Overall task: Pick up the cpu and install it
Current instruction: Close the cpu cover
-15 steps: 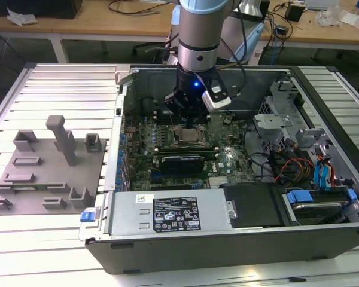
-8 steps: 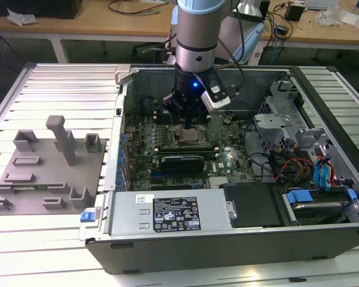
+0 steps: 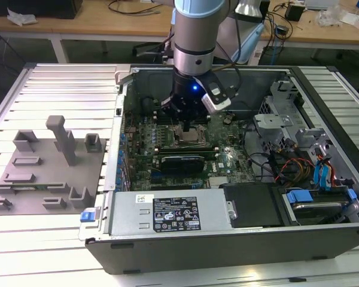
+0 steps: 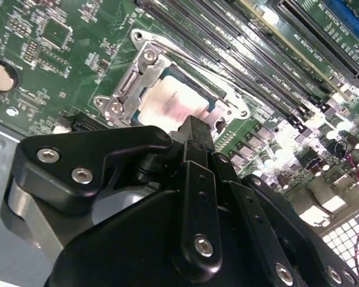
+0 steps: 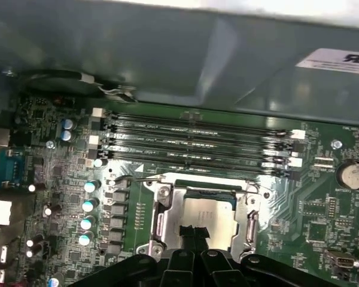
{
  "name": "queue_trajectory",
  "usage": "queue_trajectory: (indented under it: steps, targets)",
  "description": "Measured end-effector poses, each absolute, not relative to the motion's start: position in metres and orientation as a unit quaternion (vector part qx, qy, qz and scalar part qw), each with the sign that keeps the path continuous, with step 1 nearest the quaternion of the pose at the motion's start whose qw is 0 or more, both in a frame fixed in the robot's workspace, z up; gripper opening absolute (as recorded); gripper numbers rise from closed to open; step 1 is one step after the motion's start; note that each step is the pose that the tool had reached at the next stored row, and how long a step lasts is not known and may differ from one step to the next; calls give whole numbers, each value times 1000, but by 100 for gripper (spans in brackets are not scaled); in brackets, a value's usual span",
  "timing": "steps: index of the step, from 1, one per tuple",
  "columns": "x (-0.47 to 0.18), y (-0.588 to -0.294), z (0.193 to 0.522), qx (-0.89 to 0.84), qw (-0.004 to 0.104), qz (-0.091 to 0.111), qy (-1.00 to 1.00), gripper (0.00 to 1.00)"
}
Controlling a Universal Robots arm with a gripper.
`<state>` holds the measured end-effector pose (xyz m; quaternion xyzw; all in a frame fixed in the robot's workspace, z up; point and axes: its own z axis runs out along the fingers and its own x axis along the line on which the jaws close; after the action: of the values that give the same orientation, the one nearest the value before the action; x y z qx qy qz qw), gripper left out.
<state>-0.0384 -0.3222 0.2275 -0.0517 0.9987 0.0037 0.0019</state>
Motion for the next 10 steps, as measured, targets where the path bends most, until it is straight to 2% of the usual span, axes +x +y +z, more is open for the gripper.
queue_trajectory:
  steps: [10]
  targets:
    - [-41,-322,224,-34,2,4,999,11]
